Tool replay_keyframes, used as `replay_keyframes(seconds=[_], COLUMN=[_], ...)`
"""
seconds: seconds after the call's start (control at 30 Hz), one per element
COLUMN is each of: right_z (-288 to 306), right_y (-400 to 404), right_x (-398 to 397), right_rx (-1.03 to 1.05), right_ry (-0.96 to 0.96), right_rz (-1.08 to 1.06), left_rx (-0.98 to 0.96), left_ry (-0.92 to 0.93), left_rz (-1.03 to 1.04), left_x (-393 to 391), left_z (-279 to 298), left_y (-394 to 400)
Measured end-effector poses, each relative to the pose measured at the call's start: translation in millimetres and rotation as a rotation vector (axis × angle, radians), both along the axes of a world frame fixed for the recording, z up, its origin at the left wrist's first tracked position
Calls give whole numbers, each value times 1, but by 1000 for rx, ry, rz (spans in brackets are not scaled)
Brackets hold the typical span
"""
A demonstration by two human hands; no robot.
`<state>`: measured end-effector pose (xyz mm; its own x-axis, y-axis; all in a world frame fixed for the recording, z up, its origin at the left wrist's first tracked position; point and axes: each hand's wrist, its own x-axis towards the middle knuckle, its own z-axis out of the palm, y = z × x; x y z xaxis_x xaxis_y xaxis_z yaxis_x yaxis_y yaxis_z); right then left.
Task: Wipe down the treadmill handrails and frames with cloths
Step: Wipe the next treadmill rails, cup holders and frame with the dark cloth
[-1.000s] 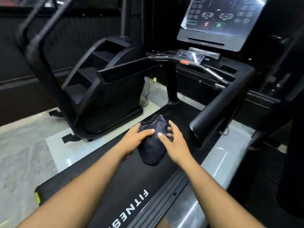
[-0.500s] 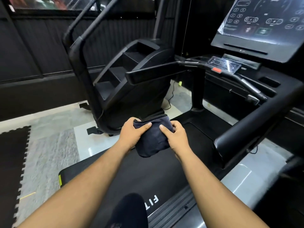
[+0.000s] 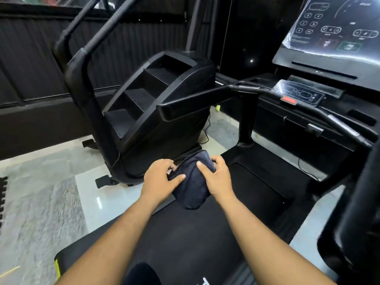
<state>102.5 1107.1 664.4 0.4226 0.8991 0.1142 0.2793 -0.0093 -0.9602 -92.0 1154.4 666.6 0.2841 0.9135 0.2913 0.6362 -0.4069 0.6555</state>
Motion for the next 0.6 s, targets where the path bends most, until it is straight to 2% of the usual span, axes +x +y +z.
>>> replay_keyframes(seconds=[0.1,0.17,0.27,0.33,0.43,0.6], right_z=[9,23,53,72,100,156], right_y=[53,78,92,94,85,60], right_x=[-19,-29,-35,-31,-24,-4], right_rx=[-50,-97,-160,-206,-281,-236], right_ry=[-46,-27,-73,-192,-462,-480], right_rz=[26,8,7,23,25,-84], left_rx=[-226,-302,-215,-109,-65,-149], left_ry=[-157,-110,158,290,336,347], left_rz=[-169,-257,-296,-380,-519,-650], left_x=[-19,-28,-39,-40,-28,13], left_z=[1,14,46,75,122,191], left_y=[54,88,125,144,158,167])
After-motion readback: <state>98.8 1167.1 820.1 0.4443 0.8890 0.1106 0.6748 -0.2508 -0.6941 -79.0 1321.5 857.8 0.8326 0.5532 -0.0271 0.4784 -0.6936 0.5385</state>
